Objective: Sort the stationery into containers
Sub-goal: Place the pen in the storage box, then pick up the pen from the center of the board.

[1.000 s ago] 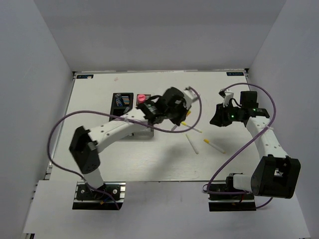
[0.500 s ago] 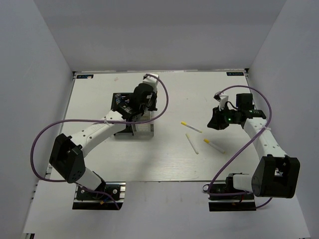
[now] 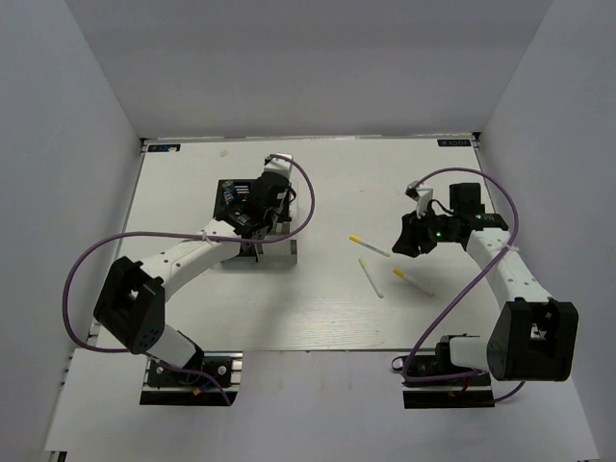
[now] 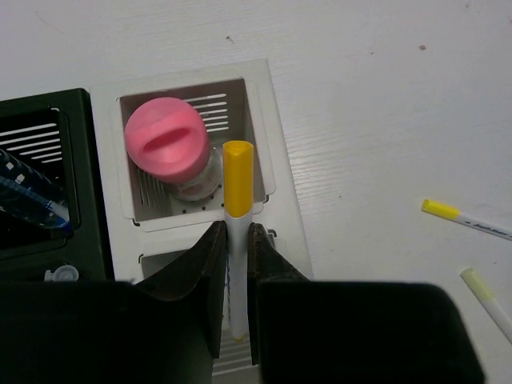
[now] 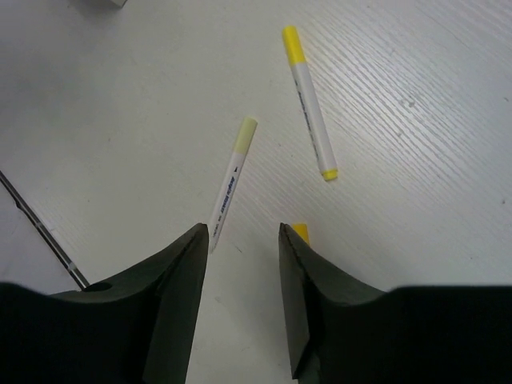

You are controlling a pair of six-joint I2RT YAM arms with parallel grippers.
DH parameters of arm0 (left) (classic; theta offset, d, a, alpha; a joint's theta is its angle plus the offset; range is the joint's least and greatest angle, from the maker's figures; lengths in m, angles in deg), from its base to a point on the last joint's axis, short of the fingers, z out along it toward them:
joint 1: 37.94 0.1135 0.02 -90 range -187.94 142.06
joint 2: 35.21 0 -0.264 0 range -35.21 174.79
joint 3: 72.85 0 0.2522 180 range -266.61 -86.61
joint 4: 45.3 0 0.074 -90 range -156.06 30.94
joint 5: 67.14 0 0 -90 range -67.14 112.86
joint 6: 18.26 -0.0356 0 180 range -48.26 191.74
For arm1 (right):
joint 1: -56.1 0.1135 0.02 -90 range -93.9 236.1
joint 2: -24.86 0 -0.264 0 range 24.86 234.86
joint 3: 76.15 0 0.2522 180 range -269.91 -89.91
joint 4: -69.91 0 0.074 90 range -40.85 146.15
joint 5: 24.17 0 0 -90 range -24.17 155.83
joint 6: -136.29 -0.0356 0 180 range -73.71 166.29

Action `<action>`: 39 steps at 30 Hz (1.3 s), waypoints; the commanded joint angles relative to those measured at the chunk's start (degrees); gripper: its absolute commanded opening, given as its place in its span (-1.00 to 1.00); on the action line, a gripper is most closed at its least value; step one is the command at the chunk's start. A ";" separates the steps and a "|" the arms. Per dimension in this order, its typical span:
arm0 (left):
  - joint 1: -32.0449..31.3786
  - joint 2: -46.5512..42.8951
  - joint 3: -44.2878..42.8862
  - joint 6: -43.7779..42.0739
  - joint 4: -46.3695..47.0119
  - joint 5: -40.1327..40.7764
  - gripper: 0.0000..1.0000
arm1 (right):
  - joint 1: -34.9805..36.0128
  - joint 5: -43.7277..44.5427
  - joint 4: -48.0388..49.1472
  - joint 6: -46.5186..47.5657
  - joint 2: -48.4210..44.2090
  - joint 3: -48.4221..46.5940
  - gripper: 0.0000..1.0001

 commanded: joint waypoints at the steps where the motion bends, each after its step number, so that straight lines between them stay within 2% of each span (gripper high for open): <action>1: 0.05 -4.12 0.90 -0.35 0.56 2.38 -0.90 | 1.14 -2.01 -0.50 1.98 0.94 -1.36 -0.04; 2: 0.05 -4.12 0.90 -0.35 0.56 2.39 -0.77 | 1.14 -1.84 -0.50 2.42 1.64 -2.15 -0.04; 4: 0.05 -4.12 0.38 -0.35 -0.13 3.00 -0.55 | 2.19 -1.66 -0.50 2.86 2.09 -2.85 0.10; 5: 0.05 -4.12 0.38 -0.35 -0.14 3.00 -0.32 | 2.37 -1.14 -0.50 2.95 3.22 -3.73 0.10; 8: 0.05 -4.74 -0.24 0.18 -0.75 3.00 0.21 | 3.51 0.26 0.55 3.65 4.63 -5.23 0.13; 11: 0.05 -6.05 -0.94 0.70 -1.89 3.00 0.45 | 5.27 2.64 1.78 4.01 7.71 -6.98 0.15; 14: 0.05 -7.63 -2.08 0.70 -3.65 2.47 0.58 | 7.37 5.18 2.40 4.36 11.49 -9.89 0.19; 16: -0.56 -8.95 -3.40 0.70 -4.53 2.47 0.78 | 9.04 6.42 2.49 4.80 14.64 -12.07 0.22; 19: -0.56 -12.55 -4.89 0.70 -7.25 0.90 0.98 | 12.91 13.25 2.14 4.97 19.13 -15.23 0.24; 24: -1.09 -21.93 -2.72 5.35 -14.36 -5.51 0.98 | 17.47 18.90 1.61 4.27 25.02 -18.59 0.35; 28: -1.09 -28.28 4.23 10.00 -18.50 -8.16 0.98 | 19.07 24.52 3.45 2.69 28.36 -19.55 0.35; 33: -1.09 -36.62 12.93 14.50 -20.97 -10.53 0.98 | 20.21 26.81 4.24 2.42 32.49 -21.40 0.32; 39: -1.09 -42.79 19.27 20.03 -22.38 -11.59 0.98 | 22.41 30.07 4.95 3.04 36.89 -22.98 0.26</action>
